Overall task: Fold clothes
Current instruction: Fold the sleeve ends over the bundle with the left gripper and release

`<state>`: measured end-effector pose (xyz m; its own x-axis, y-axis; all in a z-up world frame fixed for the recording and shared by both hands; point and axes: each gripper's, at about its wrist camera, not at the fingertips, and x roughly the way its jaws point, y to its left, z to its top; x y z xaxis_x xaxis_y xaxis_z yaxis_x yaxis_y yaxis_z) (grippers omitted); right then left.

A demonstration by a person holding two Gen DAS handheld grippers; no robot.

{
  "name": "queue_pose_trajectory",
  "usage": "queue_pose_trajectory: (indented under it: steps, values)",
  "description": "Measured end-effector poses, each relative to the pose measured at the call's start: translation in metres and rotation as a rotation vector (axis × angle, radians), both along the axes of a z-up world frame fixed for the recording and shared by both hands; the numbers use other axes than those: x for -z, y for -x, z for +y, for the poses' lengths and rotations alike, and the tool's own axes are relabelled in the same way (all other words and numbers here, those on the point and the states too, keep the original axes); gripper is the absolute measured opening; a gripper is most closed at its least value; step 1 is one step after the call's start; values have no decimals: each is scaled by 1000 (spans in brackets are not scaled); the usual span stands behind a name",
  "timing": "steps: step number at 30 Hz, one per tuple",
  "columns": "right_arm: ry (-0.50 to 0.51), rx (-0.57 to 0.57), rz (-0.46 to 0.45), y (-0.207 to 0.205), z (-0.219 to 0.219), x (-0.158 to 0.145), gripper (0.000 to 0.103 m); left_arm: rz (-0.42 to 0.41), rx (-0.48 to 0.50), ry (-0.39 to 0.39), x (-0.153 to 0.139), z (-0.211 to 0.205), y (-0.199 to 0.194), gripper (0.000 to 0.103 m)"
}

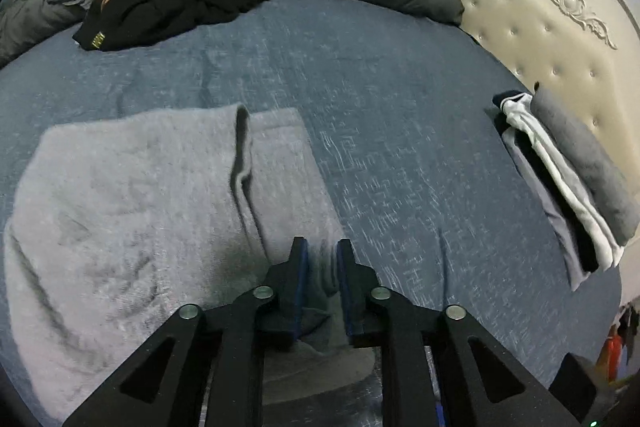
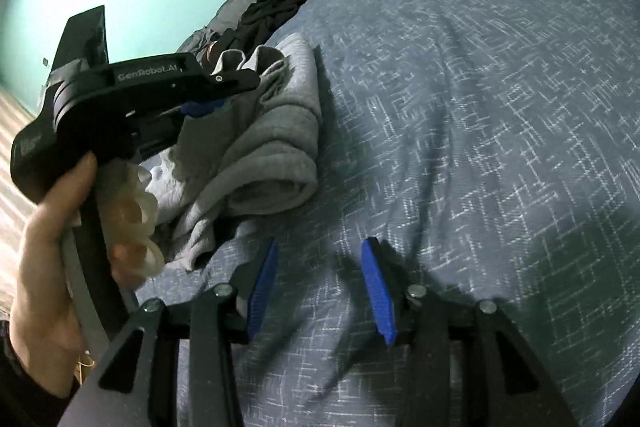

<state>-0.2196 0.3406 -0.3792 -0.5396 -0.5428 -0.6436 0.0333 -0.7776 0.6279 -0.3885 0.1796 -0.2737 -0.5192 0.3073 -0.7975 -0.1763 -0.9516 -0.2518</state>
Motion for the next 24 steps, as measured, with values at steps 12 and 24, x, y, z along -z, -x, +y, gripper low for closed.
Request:
queue_pose_trajectory:
  steps: [12,24]
  values:
    - [3,18,29,-2,0,-5,46,118,-80,-162,-76,-83,-24,51]
    - [18,35,70,-2,-4,-8,47,49,-199,-41,-2,-185,-67,52]
